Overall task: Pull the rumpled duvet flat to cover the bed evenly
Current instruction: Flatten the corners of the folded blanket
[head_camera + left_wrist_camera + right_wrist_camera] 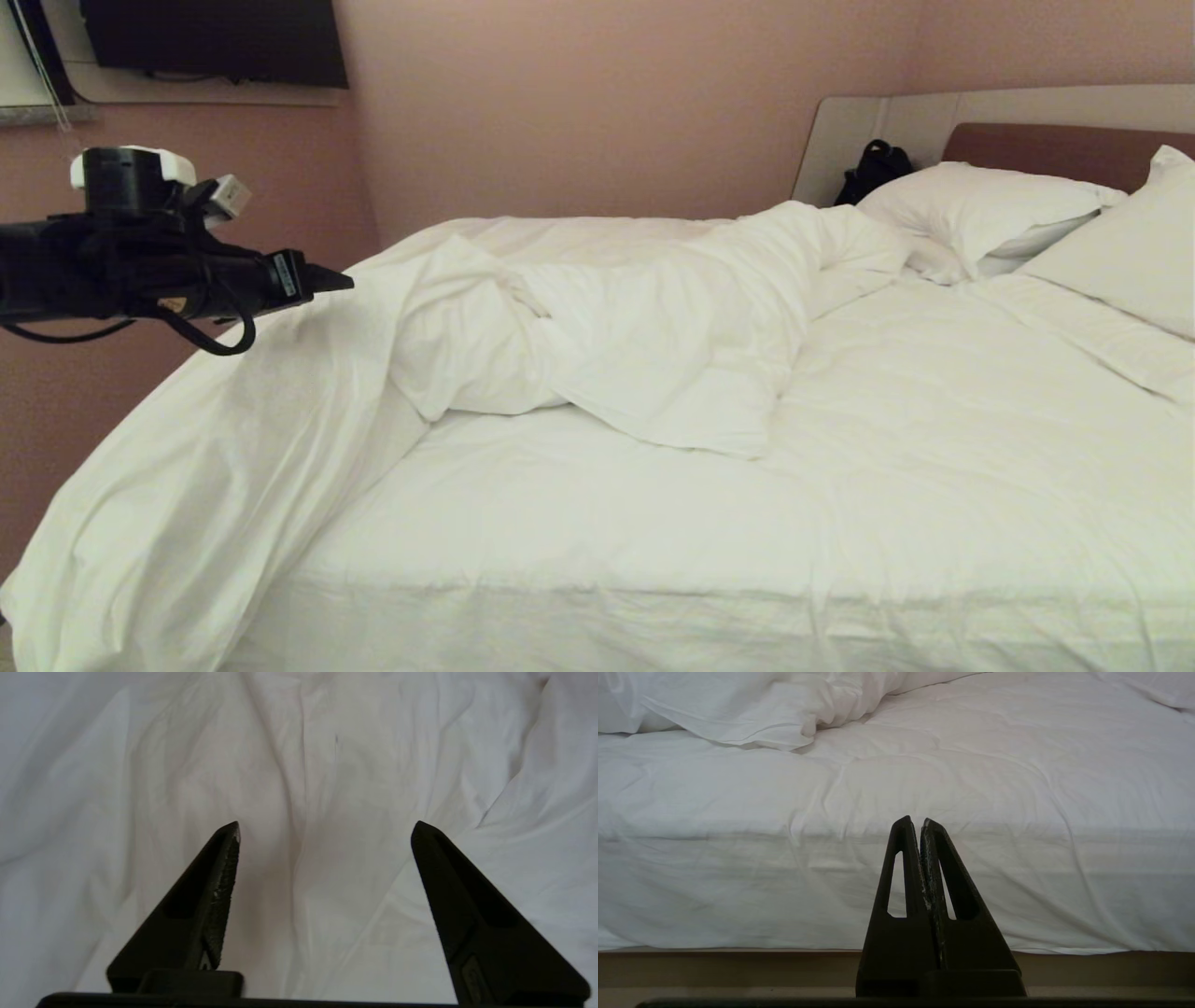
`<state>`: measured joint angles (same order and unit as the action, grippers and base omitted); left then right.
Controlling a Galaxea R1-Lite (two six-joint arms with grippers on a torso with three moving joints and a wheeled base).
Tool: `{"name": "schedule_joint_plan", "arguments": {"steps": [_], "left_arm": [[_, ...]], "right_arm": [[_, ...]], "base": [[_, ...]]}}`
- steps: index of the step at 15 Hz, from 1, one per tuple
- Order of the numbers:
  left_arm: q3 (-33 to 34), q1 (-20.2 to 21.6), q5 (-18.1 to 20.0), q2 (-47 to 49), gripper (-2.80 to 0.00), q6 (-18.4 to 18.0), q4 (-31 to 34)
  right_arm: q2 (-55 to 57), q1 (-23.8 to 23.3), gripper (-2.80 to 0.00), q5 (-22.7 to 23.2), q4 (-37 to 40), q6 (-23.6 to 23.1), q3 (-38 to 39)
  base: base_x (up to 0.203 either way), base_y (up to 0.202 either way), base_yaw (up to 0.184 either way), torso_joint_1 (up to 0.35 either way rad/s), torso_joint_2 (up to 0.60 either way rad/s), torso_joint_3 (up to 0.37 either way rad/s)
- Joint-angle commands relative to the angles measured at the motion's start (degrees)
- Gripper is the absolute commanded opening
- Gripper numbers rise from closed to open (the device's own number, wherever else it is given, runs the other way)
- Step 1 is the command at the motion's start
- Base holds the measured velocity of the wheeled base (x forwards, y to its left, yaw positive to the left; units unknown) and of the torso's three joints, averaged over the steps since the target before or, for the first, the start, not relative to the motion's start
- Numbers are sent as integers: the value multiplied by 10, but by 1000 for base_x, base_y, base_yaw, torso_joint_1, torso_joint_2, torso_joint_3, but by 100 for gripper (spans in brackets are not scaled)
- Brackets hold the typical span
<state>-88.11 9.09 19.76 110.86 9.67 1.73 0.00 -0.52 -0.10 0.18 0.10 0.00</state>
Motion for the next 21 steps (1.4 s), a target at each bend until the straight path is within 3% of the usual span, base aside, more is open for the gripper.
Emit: {"name": "schedule_joint_plan", "arguments": {"steps": [1, 3, 7, 19, 20, 21], "left_arm": [[-15, 0, -3, 8, 0, -34, 11], [-19, 0, -28, 19, 0, -115, 17], [-44, -1, -59, 83, 0, -188, 7], [-50, -31, -40, 145, 0, -168, 6], [-53, -31, -36, 148, -280, -166, 6], [-56, -31, -27, 152, -280, -162, 6]], "right_arm": [[0, 0, -280, 0, 0, 0, 0], [0, 0, -280, 0, 0, 0, 0], [0, 0, -280, 0, 0, 0, 0], [0, 0, -280, 0, 0, 0, 0], [0, 0, -280, 0, 0, 0, 0], [0, 0, -280, 0, 0, 0, 0]], "base": [[0, 0, 0, 0, 0, 0], [0, 0, 0, 0, 0, 0], [0, 0, 0, 0, 0, 0], [0, 0, 0, 0, 0, 0], [0, 0, 0, 0, 0, 0], [0, 0, 0, 0, 0, 0]]}}
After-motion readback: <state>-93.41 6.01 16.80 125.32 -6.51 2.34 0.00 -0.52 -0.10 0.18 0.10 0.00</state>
